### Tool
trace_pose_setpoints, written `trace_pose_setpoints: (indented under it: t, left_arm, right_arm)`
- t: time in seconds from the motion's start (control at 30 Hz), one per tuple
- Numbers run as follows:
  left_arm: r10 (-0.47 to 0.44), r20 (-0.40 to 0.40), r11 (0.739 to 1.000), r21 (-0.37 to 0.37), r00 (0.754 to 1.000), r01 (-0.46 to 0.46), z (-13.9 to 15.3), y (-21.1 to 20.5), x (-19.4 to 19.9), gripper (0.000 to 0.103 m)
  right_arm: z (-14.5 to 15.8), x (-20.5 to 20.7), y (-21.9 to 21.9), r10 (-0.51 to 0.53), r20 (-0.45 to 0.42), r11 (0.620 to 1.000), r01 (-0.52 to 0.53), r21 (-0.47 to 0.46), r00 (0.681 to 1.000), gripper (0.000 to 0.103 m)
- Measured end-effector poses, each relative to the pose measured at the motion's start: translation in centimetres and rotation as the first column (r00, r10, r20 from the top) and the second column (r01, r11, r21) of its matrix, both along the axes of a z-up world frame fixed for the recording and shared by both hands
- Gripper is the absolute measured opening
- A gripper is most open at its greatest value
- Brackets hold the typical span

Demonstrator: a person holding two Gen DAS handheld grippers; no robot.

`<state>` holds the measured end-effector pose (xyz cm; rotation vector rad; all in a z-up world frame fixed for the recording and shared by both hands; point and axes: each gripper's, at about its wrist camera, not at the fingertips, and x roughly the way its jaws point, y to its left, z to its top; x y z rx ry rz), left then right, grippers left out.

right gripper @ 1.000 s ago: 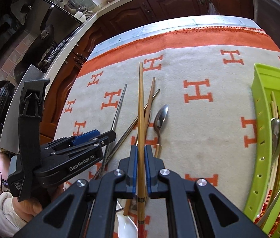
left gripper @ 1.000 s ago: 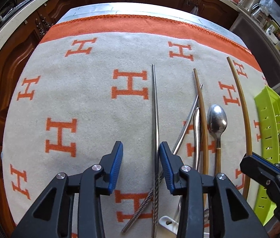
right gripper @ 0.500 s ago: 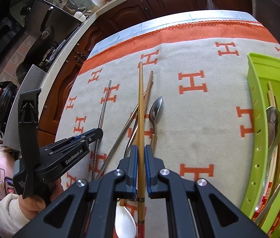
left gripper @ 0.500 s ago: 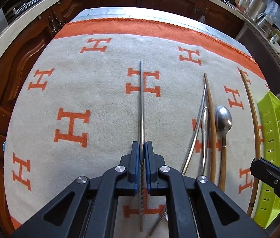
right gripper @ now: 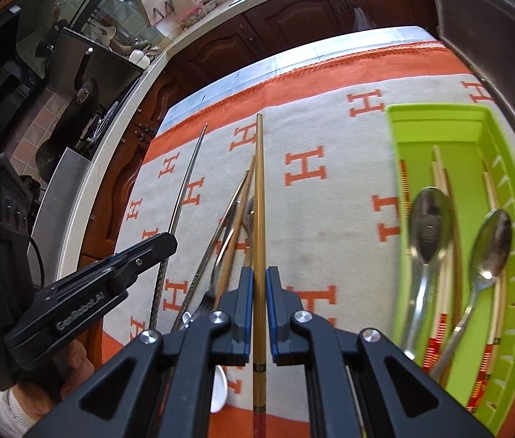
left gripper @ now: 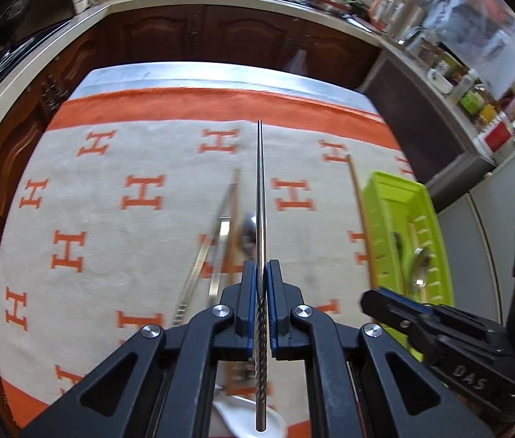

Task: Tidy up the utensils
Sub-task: 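Carry both chopsticks into the green tray and open both tools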

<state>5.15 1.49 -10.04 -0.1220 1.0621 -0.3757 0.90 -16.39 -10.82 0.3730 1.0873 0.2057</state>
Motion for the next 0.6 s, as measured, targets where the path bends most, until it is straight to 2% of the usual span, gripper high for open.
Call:
trace_pose_setpoints:
  t: [0.27, 0.43, 0.6]
  left_arm:
    - [-0.116, -0.003, 0.993, -0.037, 0.993, 0.116, 1.3, -7.2, -1.5, 0.003]
    - [-0.172, -0.023, 0.984, -0.04, 0.985, 0.171, 0.7, -11.0, -2.4, 0.003]
    - [-0.2, -0.053, 0.979, -0.04, 0.978, 0.198, -0.4, -13.4, -3.0, 0.003]
  right_arm:
    - [1.3, -2.8, -6.1, -0.089, 0.017, 0.996, 0.09, -0.016, 0.996, 0.007]
    - [1.4, -3.9, -10.1, -0.158, 0.017, 0.986, 0.159, -0.06, 0.987, 0.007]
    - [0.7, -4.1, -12.6, -0.185, -0.008, 0.977, 0.183, -0.112, 0.983, 0.007]
